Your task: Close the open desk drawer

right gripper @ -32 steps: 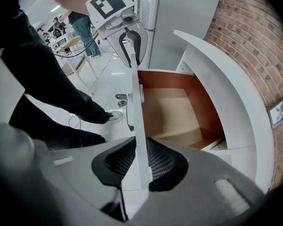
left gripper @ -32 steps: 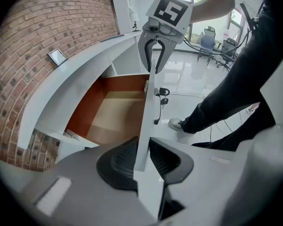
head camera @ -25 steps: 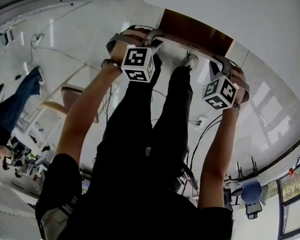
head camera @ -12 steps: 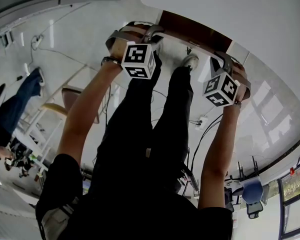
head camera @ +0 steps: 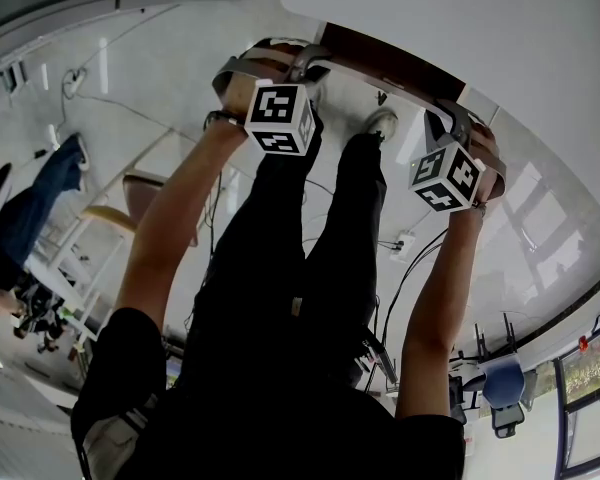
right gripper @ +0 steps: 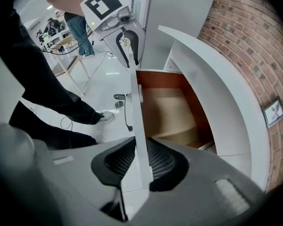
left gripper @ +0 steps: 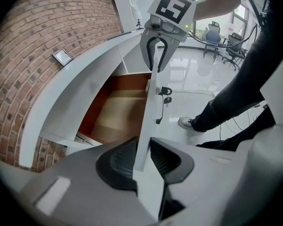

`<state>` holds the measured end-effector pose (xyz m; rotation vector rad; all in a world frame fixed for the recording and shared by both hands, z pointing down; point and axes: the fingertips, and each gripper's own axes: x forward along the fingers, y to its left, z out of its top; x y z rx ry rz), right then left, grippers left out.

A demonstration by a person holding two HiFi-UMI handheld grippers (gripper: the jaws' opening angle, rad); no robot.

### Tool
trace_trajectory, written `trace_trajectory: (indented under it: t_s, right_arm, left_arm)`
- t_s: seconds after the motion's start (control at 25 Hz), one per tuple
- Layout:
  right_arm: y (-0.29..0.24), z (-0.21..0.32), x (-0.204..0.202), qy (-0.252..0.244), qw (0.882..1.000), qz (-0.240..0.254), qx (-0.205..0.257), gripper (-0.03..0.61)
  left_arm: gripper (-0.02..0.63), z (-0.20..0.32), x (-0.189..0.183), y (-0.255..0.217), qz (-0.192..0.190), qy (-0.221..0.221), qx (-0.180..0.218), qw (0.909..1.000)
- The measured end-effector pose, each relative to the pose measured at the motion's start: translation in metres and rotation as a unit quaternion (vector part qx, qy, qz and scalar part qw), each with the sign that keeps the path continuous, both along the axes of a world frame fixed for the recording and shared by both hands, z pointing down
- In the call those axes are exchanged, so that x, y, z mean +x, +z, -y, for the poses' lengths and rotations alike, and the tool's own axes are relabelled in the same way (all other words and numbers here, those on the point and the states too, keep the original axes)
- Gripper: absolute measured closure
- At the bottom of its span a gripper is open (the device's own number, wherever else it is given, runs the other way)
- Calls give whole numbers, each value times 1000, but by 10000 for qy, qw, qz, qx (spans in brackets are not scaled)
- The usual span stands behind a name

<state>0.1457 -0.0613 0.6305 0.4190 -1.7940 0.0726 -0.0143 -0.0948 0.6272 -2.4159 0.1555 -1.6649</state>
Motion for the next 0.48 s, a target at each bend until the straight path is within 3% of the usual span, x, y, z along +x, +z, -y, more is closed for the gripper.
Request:
trace_trajectory:
  t_s: [0.48]
  right_arm:
    - [0, 22, 5, 97, 9998, 3, 159, 491]
  left_arm:
    - [505, 23, 6, 0, -9, -95, 151, 9998]
